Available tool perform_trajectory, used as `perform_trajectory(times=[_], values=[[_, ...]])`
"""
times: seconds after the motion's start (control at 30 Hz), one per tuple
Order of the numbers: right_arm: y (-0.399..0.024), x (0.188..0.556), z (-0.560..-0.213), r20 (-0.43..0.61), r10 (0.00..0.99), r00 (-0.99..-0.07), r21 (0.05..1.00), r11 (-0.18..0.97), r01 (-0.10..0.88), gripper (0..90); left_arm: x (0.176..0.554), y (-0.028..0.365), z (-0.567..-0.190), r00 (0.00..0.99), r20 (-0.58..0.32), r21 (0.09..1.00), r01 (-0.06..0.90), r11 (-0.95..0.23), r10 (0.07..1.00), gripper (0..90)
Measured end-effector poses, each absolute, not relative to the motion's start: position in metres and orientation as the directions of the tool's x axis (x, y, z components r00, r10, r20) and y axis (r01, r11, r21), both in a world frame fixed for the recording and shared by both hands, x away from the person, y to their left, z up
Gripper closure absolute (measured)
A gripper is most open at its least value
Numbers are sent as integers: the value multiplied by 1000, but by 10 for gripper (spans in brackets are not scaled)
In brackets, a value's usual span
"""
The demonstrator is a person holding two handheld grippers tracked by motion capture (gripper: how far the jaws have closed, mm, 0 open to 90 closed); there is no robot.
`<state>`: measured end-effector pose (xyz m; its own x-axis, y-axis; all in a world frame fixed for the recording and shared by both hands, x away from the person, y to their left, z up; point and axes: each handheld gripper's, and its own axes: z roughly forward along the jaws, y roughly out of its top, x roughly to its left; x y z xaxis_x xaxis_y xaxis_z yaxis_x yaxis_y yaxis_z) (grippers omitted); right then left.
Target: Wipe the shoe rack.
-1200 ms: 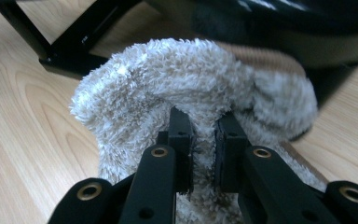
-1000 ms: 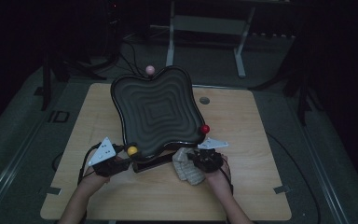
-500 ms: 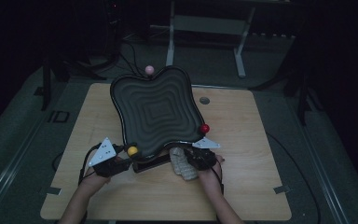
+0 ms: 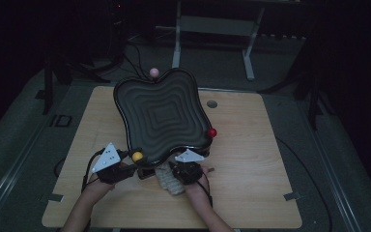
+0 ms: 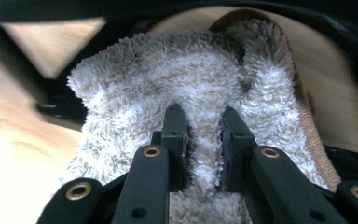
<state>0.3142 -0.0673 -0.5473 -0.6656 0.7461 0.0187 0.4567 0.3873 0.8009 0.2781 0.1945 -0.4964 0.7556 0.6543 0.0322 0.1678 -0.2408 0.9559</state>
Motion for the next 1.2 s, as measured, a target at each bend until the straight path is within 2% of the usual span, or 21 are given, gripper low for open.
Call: perform_trajectory(times=[0.23,0.4,0.57,0.77,0.83,0.93,1.03,1.07,1.2], values=[[-32,300,-548,45,681,-730,802,411,433,753,277,194,-496,750,37,956,167,-243,660,585],[-23,298,-546,18,661,-750,795,445,412,760,277,195,-497,752,30,957,168,-236,659,585],[-41,307,-545,20,688,-726,789,435,434,761,277,195,-497,753,29,957,168,-235,657,585],[-90,327,-544,7,773,-635,788,387,480,760,277,195,-497,752,30,958,166,-233,659,585],[-117,335,-544,-6,819,-574,788,357,502,760,277,194,-497,751,35,957,164,-238,659,583],[-138,342,-545,28,846,-533,791,307,529,761,277,194,-498,748,34,959,161,-231,663,582],[-140,342,-546,22,845,-534,793,310,524,761,276,193,-497,749,40,957,161,-241,661,558],[-135,339,-547,-23,848,-530,794,338,506,760,276,192,-497,746,42,957,162,-242,664,554],[-133,337,-548,-39,850,-525,797,344,497,760,274,191,-497,730,50,958,158,-240,682,578]])
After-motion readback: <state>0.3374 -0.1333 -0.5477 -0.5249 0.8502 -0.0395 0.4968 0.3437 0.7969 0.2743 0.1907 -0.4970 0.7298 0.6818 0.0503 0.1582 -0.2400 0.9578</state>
